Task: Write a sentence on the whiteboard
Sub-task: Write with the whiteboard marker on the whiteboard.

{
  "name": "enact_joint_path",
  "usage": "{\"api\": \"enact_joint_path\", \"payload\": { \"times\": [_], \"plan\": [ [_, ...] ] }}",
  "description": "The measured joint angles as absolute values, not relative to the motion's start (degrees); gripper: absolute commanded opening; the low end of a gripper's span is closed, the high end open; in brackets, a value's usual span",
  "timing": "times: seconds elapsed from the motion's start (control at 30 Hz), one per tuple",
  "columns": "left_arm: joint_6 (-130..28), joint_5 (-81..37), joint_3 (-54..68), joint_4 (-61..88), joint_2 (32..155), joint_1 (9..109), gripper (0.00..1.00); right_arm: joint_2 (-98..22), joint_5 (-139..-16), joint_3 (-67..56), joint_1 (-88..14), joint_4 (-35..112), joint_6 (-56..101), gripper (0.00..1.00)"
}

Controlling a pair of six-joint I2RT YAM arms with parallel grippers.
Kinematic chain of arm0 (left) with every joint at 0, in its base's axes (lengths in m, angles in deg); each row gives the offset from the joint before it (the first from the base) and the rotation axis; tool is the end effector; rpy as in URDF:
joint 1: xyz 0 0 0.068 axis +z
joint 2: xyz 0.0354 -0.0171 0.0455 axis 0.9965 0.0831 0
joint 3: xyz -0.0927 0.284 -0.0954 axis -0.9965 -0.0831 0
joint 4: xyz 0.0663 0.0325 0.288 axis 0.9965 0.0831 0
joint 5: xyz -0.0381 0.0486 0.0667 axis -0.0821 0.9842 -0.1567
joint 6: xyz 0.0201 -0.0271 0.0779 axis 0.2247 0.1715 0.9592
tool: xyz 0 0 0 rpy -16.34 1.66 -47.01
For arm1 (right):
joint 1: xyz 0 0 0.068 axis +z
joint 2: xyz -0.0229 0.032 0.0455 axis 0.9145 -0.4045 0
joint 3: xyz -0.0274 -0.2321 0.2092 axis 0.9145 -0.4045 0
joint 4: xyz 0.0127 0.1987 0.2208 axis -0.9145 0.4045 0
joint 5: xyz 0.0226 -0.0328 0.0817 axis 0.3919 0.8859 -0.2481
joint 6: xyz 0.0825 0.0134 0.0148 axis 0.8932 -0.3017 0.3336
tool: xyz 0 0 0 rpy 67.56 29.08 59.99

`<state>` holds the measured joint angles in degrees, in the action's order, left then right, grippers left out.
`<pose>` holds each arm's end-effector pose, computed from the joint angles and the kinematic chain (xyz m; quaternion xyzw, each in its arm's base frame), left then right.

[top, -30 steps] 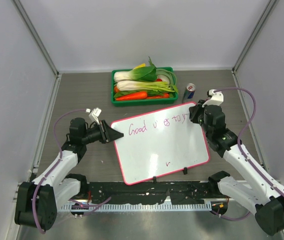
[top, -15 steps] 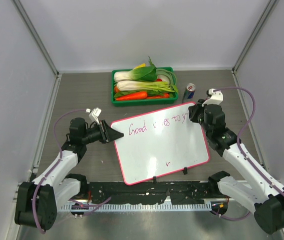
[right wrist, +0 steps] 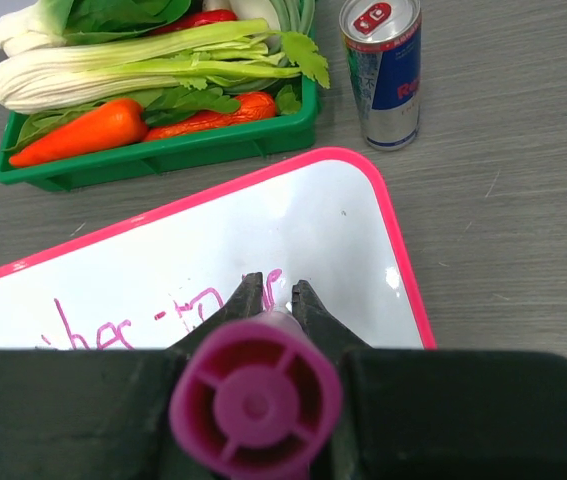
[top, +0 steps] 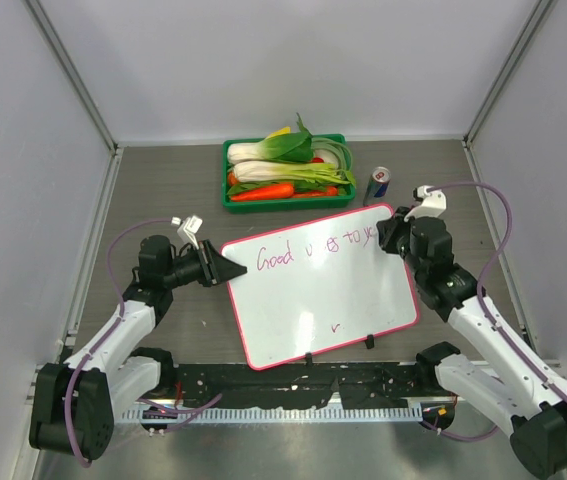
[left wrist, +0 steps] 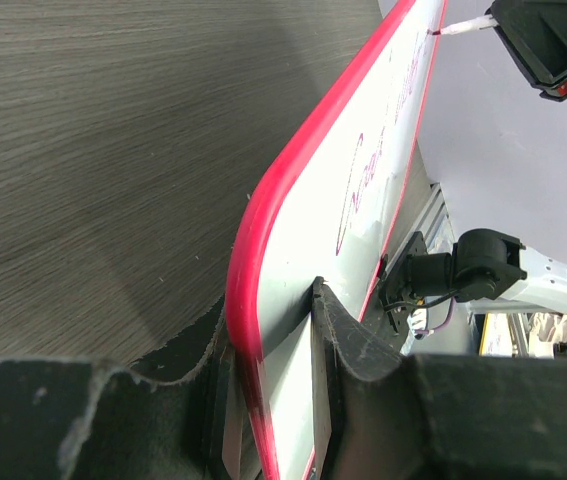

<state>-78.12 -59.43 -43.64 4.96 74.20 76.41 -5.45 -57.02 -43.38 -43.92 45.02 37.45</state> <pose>0.2207 -0.0883 0.2056 0.0066 0.8006 -0.4999 0.3304 0.2341 0.0776 0.3018 0.0617 0.8054 0.1337 0.5742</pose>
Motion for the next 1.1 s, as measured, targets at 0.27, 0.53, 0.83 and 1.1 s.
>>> {"api": "enact_joint_path", "payload": {
  "times": [0.27,0.53,0.83,1.1],
  "plan": [
    [-78.1,-59.4,-43.6,4.9,74.2,76.4,0.0,-4.6,-56.1,-44.0,-43.9,46.2,37.3,0.02],
    [-78.5,-59.3,-43.6,4.9,74.2,76.5,0.0,-7.3,-54.1,-42.5,-43.9,45.2,37.3,0.01],
    [-78.4,-59.4,-43.6,4.9,74.2,76.5,0.0,-10.2,-53.8,-40.0,-43.9,44.1,37.3,0.01],
    [-78.3,-59.4,-43.6,4.9,74.2,76.5,0.0,-10.2,-55.6,-39.9,-44.1,43.5,37.6,0.02]
  ]
}}
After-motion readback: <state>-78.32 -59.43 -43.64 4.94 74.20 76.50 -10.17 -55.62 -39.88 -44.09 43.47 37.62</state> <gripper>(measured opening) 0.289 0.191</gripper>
